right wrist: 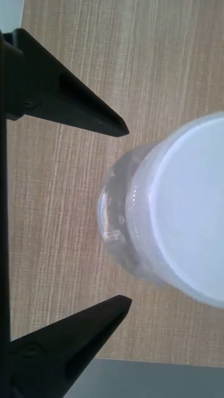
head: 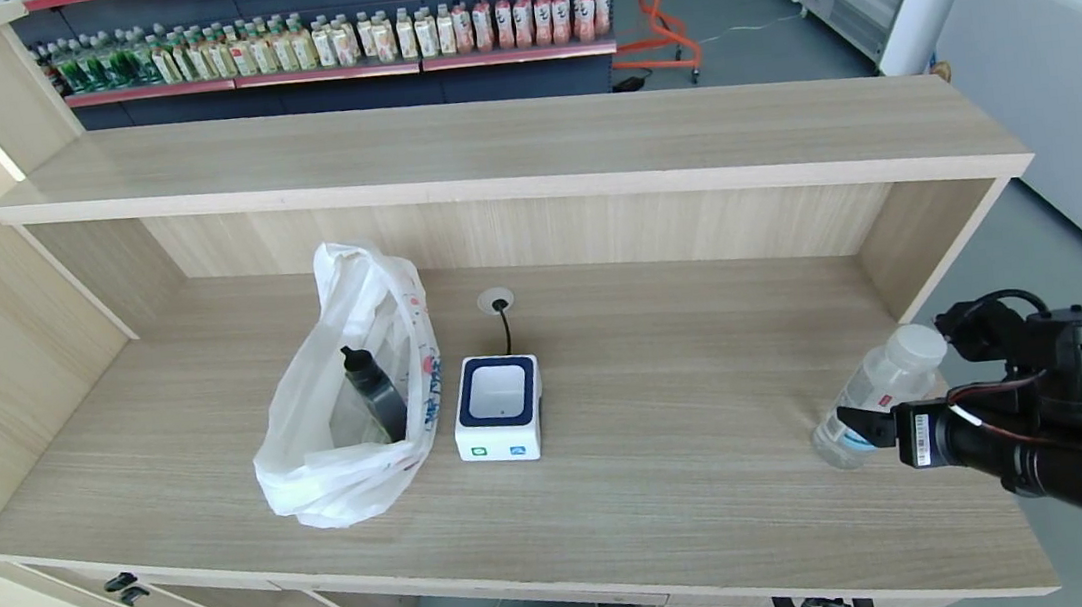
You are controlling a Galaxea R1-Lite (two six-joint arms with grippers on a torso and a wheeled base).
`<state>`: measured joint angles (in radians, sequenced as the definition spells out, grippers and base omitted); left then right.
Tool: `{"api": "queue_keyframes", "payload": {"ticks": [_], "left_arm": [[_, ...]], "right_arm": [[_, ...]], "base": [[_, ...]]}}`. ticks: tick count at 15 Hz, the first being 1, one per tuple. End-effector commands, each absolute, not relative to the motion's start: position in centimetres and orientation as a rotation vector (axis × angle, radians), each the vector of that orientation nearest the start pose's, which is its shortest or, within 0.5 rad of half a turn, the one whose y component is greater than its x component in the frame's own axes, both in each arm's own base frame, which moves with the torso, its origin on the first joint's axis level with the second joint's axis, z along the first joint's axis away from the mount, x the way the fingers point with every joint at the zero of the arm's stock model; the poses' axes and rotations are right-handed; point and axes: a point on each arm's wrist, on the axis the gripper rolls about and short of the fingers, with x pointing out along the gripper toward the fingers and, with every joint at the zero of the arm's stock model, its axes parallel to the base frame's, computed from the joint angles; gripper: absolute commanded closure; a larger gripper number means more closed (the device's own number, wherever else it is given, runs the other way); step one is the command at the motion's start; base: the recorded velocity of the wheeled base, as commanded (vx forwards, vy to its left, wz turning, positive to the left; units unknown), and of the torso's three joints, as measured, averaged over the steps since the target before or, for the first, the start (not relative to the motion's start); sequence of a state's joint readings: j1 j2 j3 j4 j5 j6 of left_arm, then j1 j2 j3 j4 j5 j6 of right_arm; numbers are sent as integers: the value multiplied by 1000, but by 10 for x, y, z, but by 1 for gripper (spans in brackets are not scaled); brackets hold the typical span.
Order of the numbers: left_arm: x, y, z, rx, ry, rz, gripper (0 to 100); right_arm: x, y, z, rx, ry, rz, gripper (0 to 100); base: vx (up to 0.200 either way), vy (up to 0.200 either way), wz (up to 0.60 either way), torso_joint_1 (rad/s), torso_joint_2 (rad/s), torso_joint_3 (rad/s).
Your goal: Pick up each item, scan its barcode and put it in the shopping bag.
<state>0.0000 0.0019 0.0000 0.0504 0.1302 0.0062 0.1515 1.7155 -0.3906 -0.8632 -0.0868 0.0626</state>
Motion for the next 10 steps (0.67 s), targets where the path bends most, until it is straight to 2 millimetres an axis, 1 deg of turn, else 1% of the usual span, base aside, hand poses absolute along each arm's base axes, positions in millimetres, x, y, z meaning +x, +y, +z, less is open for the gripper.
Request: {"api": "queue_keyframes", "payload": {"ticks": [1, 6, 9, 10], "left_arm": [[-23, 3, 70, 10, 52, 130, 0], [-23, 3, 70, 10, 52, 130, 0], [-23, 3, 70, 10, 52, 130, 0], [-23, 3, 70, 10, 52, 130, 0]], "right_arm": [[249, 37, 98, 6, 470, 55, 0], [256, 39, 96, -26, 423, 88, 0], [260, 39, 91, -45, 430, 101, 0], [263, 40, 90, -52, 409, 105, 0]], "base": [[0, 0, 0, 0, 0, 0], [0, 0, 0, 0, 0, 0], [0, 0, 0, 0, 0, 0], [0, 0, 0, 0, 0, 0]]}}
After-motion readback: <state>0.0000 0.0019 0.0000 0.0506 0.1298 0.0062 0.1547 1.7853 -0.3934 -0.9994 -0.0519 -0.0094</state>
